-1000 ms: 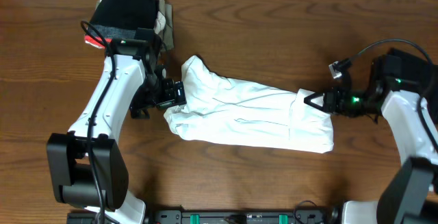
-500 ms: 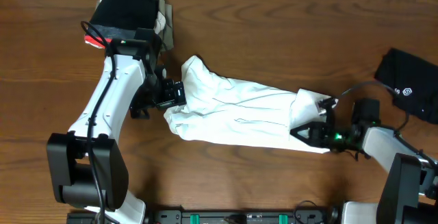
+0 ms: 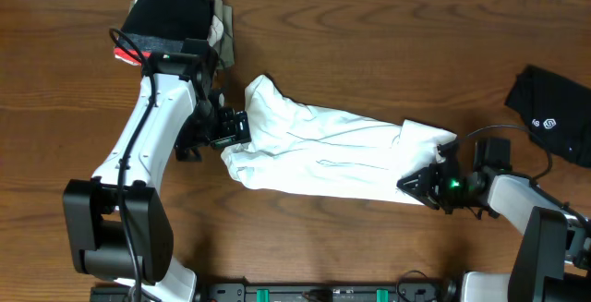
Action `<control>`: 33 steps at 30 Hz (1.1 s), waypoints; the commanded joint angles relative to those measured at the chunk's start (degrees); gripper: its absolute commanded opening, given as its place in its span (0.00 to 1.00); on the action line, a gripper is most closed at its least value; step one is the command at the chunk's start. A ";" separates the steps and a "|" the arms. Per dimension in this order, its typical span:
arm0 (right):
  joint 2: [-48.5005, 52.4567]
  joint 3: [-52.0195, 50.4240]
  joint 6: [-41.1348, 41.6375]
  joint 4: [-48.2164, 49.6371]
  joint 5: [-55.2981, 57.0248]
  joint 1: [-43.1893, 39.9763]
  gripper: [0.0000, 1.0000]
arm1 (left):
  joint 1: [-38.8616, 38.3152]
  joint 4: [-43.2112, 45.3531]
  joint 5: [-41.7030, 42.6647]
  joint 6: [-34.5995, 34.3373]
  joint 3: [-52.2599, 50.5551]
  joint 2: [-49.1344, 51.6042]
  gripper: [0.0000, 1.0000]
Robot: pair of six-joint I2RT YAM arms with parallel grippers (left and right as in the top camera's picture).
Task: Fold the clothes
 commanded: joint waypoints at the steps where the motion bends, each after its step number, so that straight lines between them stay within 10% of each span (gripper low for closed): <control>1: 0.13 0.11 0.39 -0.24 2.51 -0.35 0.14 | 0.20 -0.22 -0.70 0.55 0.31 0.09 0.98; 12: -10.08 16.37 -7.15 -16.70 -0.42 -0.55 0.27 | 0.20 -0.24 -0.72 0.52 0.31 0.09 0.98; 20: -10.58 21.59 -5.31 -28.11 21.35 -5.18 0.95 | 0.20 -0.22 -0.72 0.55 0.31 0.09 0.98; 33: -4.61 12.35 -5.20 -22.03 21.03 -11.21 0.99 | 0.20 0.22 -0.70 0.50 0.31 0.09 0.98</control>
